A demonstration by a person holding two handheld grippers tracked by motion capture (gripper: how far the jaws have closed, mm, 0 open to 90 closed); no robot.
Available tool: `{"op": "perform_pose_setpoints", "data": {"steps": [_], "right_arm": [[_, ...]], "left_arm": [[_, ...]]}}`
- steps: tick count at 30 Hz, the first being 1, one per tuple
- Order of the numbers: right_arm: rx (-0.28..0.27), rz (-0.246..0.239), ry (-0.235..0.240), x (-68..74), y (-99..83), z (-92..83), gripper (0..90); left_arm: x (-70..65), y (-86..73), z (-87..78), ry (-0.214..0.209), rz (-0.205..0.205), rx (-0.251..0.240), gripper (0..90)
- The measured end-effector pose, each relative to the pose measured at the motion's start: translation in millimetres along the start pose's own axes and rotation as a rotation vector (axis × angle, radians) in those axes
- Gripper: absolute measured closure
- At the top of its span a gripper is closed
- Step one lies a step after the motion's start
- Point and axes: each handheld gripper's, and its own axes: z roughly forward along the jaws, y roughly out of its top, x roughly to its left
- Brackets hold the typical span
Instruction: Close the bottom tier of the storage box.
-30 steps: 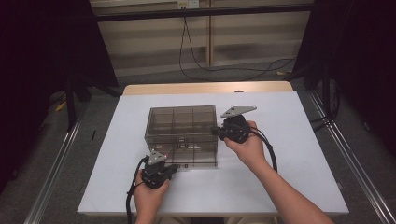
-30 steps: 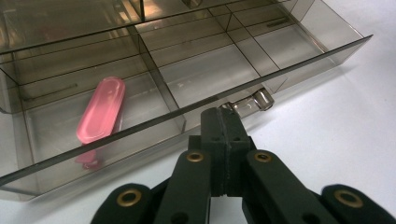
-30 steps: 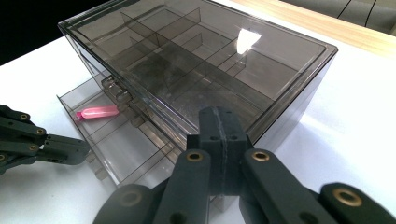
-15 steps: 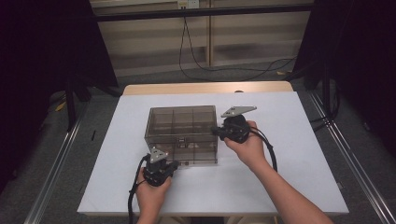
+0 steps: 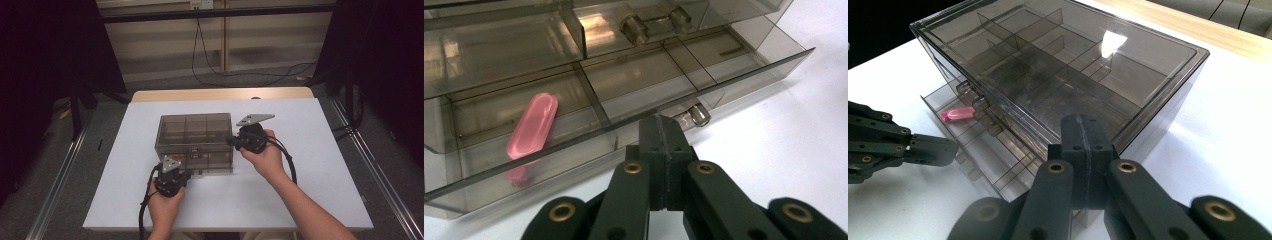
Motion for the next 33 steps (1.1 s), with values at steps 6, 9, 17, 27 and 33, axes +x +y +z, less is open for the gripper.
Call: {"op": "perform_pose_setpoints", "data": {"steps": [6, 9, 17, 27, 33], "right_arm": [[0.001, -0.001, -0.001, 0.1, 0.1, 0.0, 90.0], [0.001, -0.001, 0.000, 0.0, 0.1, 0.0, 90.0], [0.000, 0.003, -0.001, -0.2, 0.0, 0.0, 90.0], [0.000, 0.004, -0.001, -0.2, 0.0, 0.0, 90.0], [-0.001, 0.002, -0.002, 0.1, 0.0, 0.1, 90.0]], "left_arm": [[-0.2, 0.5, 1.5, 0.005, 0.000, -0.007, 90.0], [-0.4, 0.9, 2.8, 0.011, -0.009, -0.015, 90.0], [-0.5, 2.9, 5.2, 0.027, -0.012, -0.023, 90.0], [-0.2, 6.1, 7.4, 0.034, -0.015, -0.035, 90.0], [0.0, 6.9, 8.8, 0.042, -0.017, -0.039, 90.0]]}}
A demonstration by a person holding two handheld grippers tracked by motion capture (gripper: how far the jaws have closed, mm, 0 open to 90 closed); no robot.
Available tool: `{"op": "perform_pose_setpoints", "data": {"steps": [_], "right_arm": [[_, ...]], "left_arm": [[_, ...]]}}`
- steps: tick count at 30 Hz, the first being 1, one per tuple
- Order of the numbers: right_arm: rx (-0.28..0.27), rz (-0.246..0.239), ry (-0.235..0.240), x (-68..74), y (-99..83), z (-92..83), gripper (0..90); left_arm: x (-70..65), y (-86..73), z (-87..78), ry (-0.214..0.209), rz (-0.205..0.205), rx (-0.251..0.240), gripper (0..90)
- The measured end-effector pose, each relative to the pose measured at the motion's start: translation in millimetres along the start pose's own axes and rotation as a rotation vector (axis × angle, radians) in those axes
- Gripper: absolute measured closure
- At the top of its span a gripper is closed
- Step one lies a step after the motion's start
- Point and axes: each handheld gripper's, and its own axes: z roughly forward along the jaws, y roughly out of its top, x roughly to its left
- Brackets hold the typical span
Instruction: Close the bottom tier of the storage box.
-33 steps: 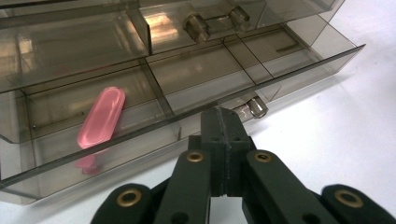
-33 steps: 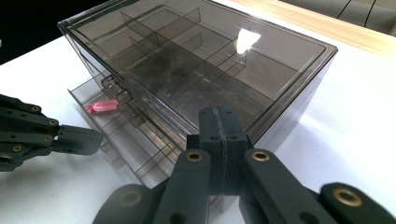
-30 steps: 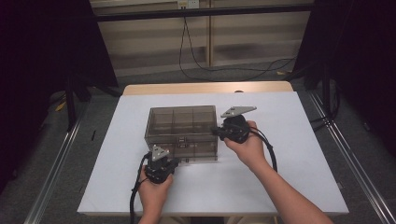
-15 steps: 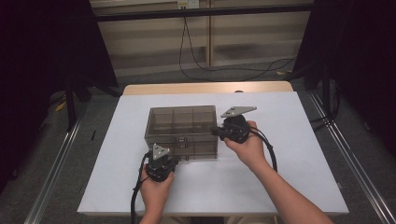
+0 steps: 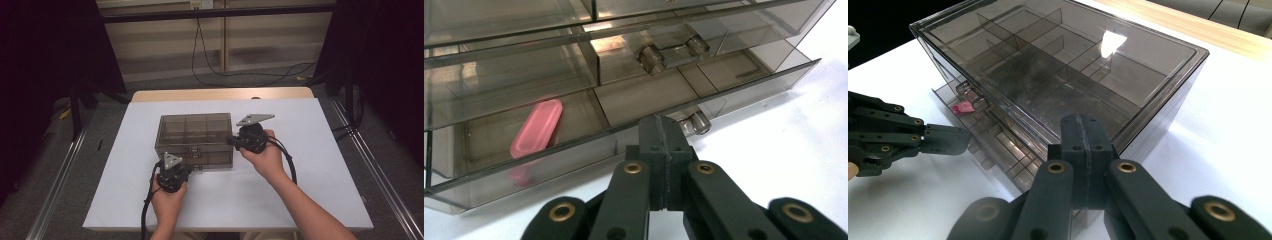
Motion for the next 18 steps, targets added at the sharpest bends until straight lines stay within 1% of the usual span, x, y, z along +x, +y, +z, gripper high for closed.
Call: {"op": "perform_pose_setpoints", "data": {"steps": [11, 12, 14, 18], "right_arm": [[-0.003, 0.003, -0.004, 0.4, -0.3, 0.0, 90.0], [-0.003, 0.003, -0.004, 0.5, -0.3, 0.0, 90.0], [-0.003, 0.005, -0.004, 0.5, -0.4, 0.0, 90.0], [-0.004, 0.007, -0.006, 0.8, -0.6, -0.1, 90.0]], "left_arm": [[0.8, 1.2, 2.2, 0.007, -0.002, -0.007, 90.0], [0.9, 1.5, 2.6, 0.004, -0.008, -0.016, 90.0], [1.2, 2.3, 2.9, 0.004, -0.004, -0.018, 90.0], [1.1, 3.2, 3.9, 0.007, -0.010, -0.023, 90.0]]}}
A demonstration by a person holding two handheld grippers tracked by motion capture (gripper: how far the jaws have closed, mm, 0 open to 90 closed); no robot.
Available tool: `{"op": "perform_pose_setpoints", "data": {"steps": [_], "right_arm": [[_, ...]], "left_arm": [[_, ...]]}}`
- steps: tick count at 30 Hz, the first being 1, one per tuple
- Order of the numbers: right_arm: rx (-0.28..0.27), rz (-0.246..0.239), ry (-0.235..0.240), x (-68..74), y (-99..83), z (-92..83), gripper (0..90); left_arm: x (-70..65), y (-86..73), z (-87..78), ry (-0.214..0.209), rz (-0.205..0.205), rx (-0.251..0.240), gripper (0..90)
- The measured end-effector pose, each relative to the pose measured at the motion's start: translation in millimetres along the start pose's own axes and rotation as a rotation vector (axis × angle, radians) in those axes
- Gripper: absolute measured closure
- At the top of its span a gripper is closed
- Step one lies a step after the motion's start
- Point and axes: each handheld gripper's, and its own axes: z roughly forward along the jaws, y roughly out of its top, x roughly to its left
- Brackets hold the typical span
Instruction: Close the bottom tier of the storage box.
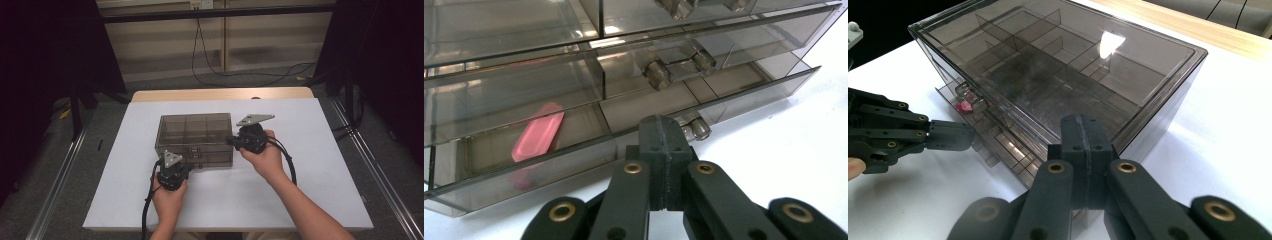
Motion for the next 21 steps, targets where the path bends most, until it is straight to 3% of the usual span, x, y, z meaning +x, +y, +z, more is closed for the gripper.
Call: {"op": "perform_pose_setpoints", "data": {"steps": [21], "right_arm": [[-0.008, 0.010, -0.004, 0.4, -1.0, 0.1, 90.0]], "left_arm": [[1.4, 0.9, 3.9, 0.010, 0.001, -0.017, 90.0]]}}
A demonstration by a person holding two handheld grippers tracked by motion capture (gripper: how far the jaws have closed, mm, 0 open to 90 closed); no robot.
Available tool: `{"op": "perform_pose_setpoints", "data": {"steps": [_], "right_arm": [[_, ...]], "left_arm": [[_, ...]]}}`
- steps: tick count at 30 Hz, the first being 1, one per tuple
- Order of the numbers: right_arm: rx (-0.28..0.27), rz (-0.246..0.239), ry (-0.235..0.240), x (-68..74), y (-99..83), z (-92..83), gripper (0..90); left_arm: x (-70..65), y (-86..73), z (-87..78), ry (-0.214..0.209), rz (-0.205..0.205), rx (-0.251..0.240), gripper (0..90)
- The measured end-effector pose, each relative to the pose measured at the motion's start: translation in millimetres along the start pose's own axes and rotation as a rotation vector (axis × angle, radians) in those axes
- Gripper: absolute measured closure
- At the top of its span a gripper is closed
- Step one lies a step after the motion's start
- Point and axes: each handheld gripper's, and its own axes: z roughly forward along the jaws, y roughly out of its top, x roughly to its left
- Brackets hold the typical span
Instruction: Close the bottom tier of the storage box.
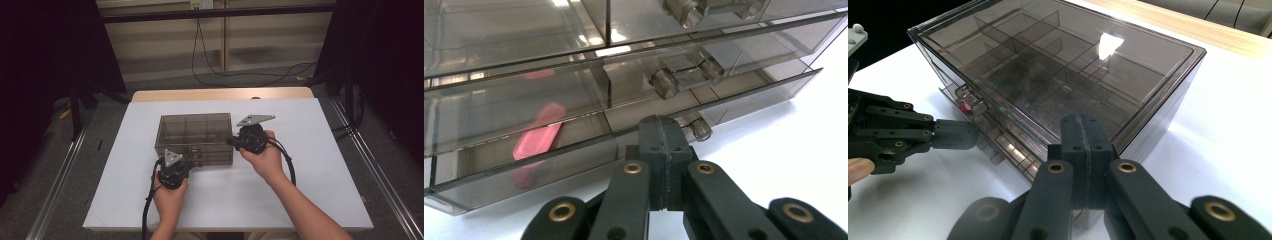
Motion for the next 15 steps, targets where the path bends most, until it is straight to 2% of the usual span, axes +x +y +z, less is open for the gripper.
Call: {"op": "perform_pose_setpoints", "data": {"steps": [15], "right_arm": [[0.000, 0.001, -0.002, 0.6, 0.0, 0.1, 90.0]], "left_arm": [[-0.2, 0.8, 1.4, 0.007, -0.008, -0.006, 90.0]]}}
